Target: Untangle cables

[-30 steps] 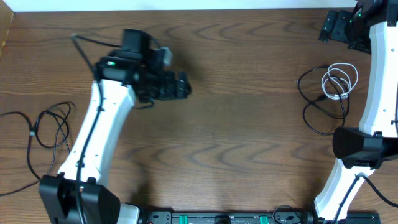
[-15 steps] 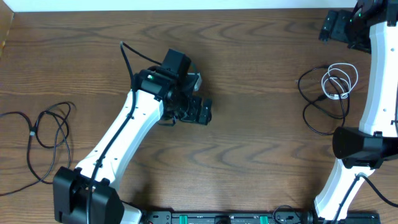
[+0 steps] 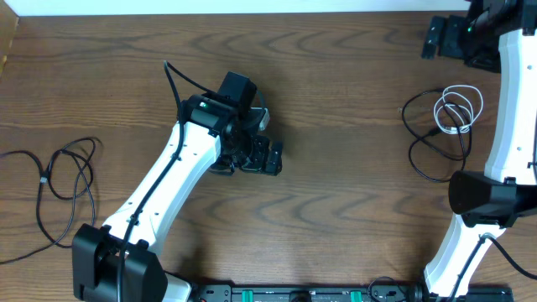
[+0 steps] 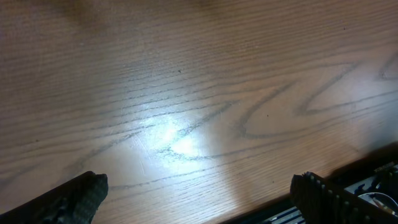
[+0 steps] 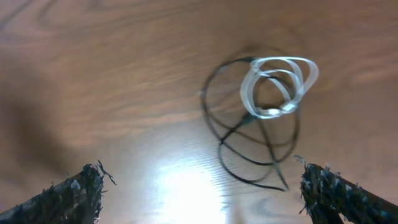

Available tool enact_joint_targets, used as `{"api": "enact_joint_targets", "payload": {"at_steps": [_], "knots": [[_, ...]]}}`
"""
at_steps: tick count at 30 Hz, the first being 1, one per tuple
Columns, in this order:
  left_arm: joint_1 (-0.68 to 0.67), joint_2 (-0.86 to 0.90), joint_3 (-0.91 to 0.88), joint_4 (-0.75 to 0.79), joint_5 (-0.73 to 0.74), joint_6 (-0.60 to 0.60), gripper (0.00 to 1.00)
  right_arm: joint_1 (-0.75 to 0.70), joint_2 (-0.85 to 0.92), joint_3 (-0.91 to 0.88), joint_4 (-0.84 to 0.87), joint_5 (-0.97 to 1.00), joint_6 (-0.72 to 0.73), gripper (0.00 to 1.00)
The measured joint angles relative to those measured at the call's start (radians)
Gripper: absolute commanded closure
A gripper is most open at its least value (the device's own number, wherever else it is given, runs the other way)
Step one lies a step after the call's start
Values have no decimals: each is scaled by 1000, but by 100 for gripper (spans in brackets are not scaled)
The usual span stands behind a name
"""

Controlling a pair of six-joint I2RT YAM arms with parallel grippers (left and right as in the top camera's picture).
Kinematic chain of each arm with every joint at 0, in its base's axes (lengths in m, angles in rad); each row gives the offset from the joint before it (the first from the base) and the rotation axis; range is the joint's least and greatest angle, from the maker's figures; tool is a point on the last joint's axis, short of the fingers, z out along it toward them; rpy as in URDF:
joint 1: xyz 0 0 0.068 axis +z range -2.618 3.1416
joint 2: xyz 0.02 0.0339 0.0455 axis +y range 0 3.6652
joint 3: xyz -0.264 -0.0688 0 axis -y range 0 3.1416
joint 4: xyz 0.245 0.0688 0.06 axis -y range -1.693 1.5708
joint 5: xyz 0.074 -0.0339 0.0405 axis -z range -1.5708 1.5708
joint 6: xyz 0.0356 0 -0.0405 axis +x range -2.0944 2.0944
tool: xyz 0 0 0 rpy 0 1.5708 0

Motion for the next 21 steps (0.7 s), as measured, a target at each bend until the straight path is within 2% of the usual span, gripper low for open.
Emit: {"api": "enact_joint_targets", "payload": {"at_steps": [3, 10, 17, 21], "knots": [[0, 0, 0, -15, 0, -2, 1, 1, 0, -20, 0, -8, -36, 1], [0, 0, -1, -28, 0, -10, 1, -46, 0, -232, 1, 188, 38, 1], [0, 0, -3, -5, -1, -16, 1, -190, 0, -499, 1, 150, 13, 1], [0, 0, -3, 3, 0, -16, 1, -236, 1, -595, 43, 132, 8, 1]]}}
